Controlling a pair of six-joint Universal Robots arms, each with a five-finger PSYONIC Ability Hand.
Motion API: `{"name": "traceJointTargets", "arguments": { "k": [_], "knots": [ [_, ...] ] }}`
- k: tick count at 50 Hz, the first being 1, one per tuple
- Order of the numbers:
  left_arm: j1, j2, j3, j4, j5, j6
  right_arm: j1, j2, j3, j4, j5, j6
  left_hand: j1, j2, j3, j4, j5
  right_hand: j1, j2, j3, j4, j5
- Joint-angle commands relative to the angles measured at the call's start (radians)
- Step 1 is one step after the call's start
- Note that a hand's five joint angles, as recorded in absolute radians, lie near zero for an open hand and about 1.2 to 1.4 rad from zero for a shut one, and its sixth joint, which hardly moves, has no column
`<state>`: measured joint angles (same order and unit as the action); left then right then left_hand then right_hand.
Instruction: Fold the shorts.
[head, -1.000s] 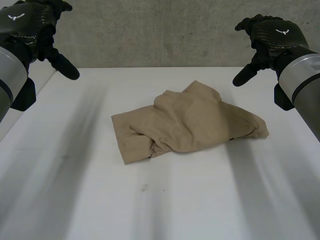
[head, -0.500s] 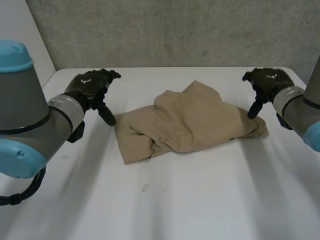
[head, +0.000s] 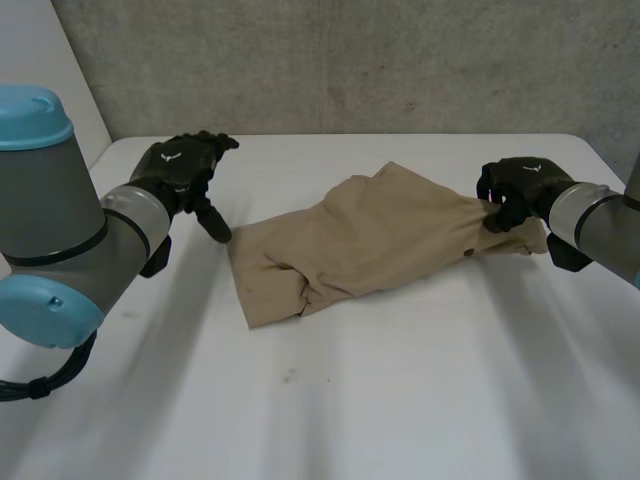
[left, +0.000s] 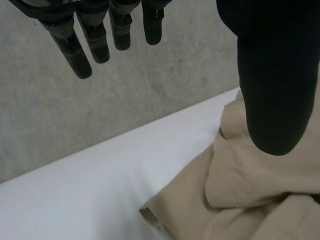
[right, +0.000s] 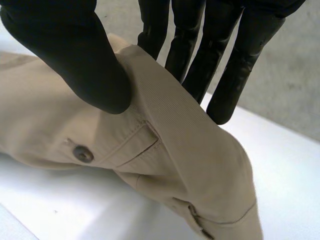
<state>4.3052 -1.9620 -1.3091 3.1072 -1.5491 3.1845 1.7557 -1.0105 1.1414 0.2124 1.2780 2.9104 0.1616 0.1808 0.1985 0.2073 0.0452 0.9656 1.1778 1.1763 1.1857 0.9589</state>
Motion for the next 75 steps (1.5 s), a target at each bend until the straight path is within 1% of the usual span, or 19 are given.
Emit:
{"name": "traceJointTargets", "arguments": {
  "k": [1,8,12,18,26,30,35,38,39,43,49,50,51,52,55,59,65,70,75],
  "knots": [
    [-0.018,0.015,0.066,0.080,0.014,0.024,0.171,-0.174,0.195,-0.045,-0.005,-0.324,0.013,-0.006,-0.024,-0.033,-0.045,0.431,0.218,0.220,0.211,0.263],
    [-0.068,-0.041,0.137,0.094,0.125,0.106,0.269,-0.273,0.360,-0.102,-0.005,-0.457,0.013,-0.006,-0.024,-0.033,-0.045,0.431,0.218,0.220,0.211,0.263],
    [-0.158,-0.141,0.177,0.091,0.204,0.199,0.307,-0.300,0.431,-0.148,-0.003,-0.508,0.013,-0.006,-0.024,-0.033,-0.045,0.431,0.218,0.220,0.211,0.263],
    [-0.214,-0.270,0.241,0.088,0.216,0.305,0.327,-0.318,0.501,-0.176,0.000,-0.531,0.013,-0.006,-0.024,-0.033,-0.045,0.431,0.218,0.220,0.211,0.263],
    [-0.232,-0.431,0.363,0.077,0.213,0.354,0.327,-0.359,0.564,-0.200,-0.002,-0.531,0.078,0.059,0.041,0.032,0.020,0.431,0.218,0.220,0.211,0.263],
    [-0.232,-0.485,0.404,0.065,0.212,0.374,0.317,-0.369,0.577,-0.231,0.000,-0.524,0.315,0.296,0.278,0.270,0.257,0.431,0.218,0.220,0.211,0.263],
    [-0.231,-0.528,0.455,0.071,0.160,0.411,0.312,-0.369,0.580,-0.238,-0.003,-0.517,1.107,1.088,1.070,1.061,1.049,0.431,0.218,0.220,0.211,0.263],
    [-0.229,-0.531,0.473,0.074,0.098,0.429,0.311,-0.367,0.578,-0.242,0.004,-0.516,1.235,1.215,1.198,1.189,1.177,0.431,0.218,0.220,0.211,0.263],
    [-0.226,-0.528,0.476,0.077,0.043,0.448,0.312,-0.367,0.578,-0.243,0.004,-0.514,1.235,1.215,1.198,1.189,1.177,0.431,0.218,0.220,0.211,0.263],
    [-0.237,-0.515,0.452,0.080,-0.061,0.489,0.312,-0.362,0.563,-0.264,0.009,-0.484,1.235,1.215,1.198,1.189,1.177,0.431,0.218,0.220,0.211,0.263],
    [-0.246,-0.384,0.317,0.062,-0.106,0.519,0.288,-0.353,0.534,-0.265,-0.003,-0.323,1.235,1.215,1.198,1.189,1.177,0.431,0.218,0.220,0.211,0.263],
    [-0.246,-0.359,0.283,0.062,-0.106,0.520,0.282,-0.352,0.531,-0.265,-0.002,-0.298,1.235,1.215,1.198,1.189,1.177,0.371,0.158,0.160,0.151,0.203],
    [-0.248,-0.310,0.221,0.062,-0.111,0.525,0.269,-0.347,0.523,-0.265,-0.002,-0.248,1.235,1.215,1.198,1.189,1.177,0.059,-0.153,-0.152,-0.161,-0.109],
    [-0.248,-0.286,0.193,0.062,-0.115,0.525,0.263,-0.346,0.518,-0.263,0.001,-0.223,1.235,1.215,1.198,1.189,1.177,-0.136,-0.348,-0.347,-0.356,-0.304],
    [-0.248,-0.189,0.082,0.056,-0.117,0.522,0.236,-0.347,0.500,-0.257,0.009,-0.134,1.235,1.215,1.198,1.189,1.177,-0.559,-0.772,-0.770,-0.779,-0.727],
    [-0.243,-0.072,-0.067,0.042,-0.117,0.514,0.197,-0.347,0.492,-0.240,0.014,-0.035,1.235,1.215,1.198,1.189,1.177,-0.698,-0.910,-0.909,-0.918,-0.866],
    [-0.242,0.041,-0.212,0.039,-0.118,0.505,0.150,-0.352,0.492,-0.137,0.014,0.036,1.235,1.215,1.198,1.189,1.177,-0.791,-1.003,-1.002,-1.011,-0.959],
    [-0.240,0.100,-0.291,0.037,-0.118,0.470,0.105,-0.353,0.518,-0.058,0.006,0.026,1.235,1.215,1.198,1.189,1.177,-0.791,-1.003,-1.002,-1.011,-0.959],
    [-0.234,0.120,-0.329,0.037,-0.118,0.416,0.079,-0.353,0.543,-0.057,0.000,-0.010,1.235,1.215,1.198,1.189,1.177,-0.791,-1.003,-1.002,-1.011,-0.959]
  ]
}}
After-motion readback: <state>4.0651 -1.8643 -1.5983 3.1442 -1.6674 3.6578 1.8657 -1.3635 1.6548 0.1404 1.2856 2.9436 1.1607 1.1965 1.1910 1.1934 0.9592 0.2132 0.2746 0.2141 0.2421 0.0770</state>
